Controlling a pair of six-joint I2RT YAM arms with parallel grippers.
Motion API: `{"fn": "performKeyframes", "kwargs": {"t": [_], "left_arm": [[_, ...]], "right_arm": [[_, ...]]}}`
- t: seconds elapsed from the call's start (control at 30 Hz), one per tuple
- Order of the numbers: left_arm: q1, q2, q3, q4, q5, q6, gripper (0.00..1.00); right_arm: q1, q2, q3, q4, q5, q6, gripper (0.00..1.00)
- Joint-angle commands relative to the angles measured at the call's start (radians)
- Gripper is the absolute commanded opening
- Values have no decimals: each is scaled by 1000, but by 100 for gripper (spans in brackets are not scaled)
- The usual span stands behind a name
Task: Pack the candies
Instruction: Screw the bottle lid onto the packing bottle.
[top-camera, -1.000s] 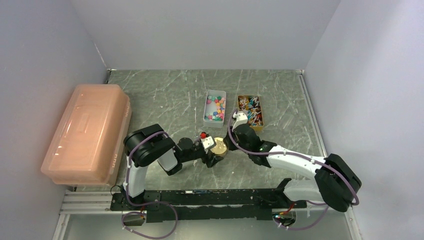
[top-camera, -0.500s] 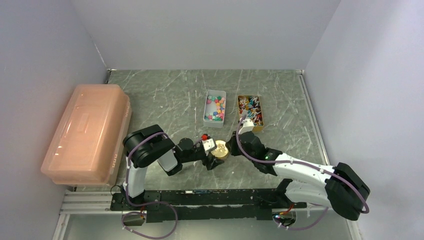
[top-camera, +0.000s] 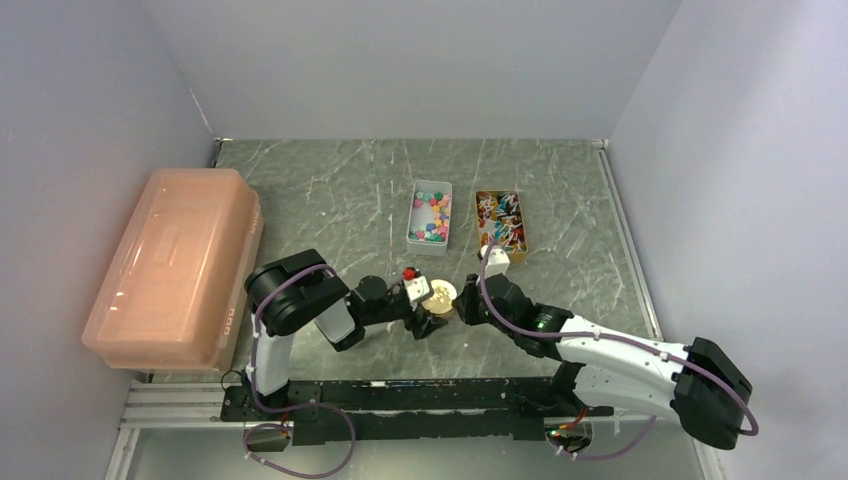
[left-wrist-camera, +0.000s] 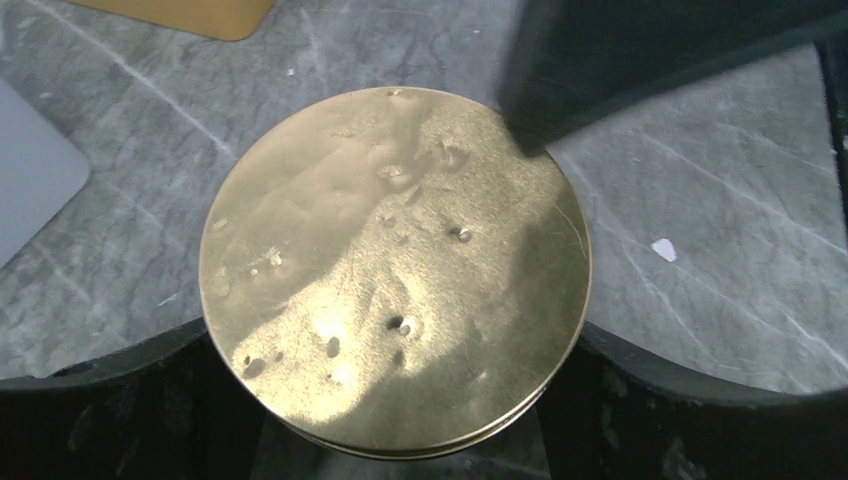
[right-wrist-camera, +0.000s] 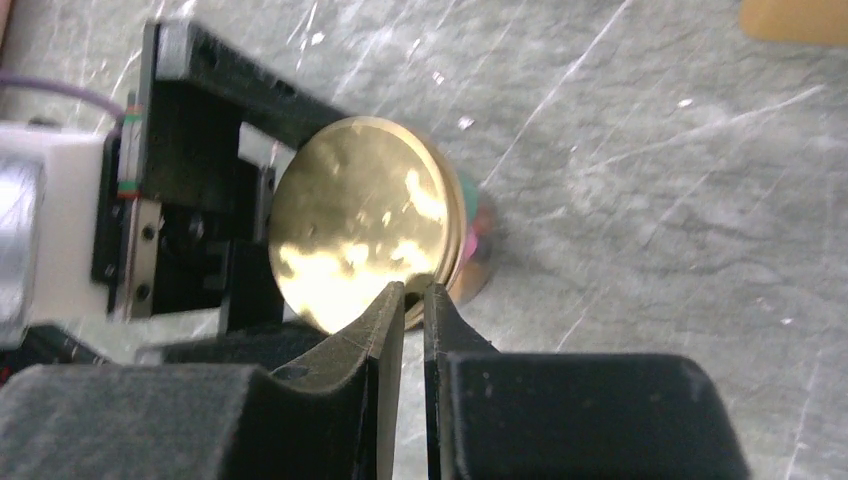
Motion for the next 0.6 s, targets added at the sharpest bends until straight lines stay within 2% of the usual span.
{"fn": "performKeyframes", "kwargs": {"t": [0.0,0.3,0.57], "left_arm": [[28,36,9,-247,-184,-111,27],[28,26,10,-256,-171,-107,28],[26,-5,39,-335,-153,-101,31]], "right_arm": [[98,7,1,-231,-359,63,0],[95,-101,149,-471,-195,-6,0],[91,-134,231,-551,-99,-60,4]]}}
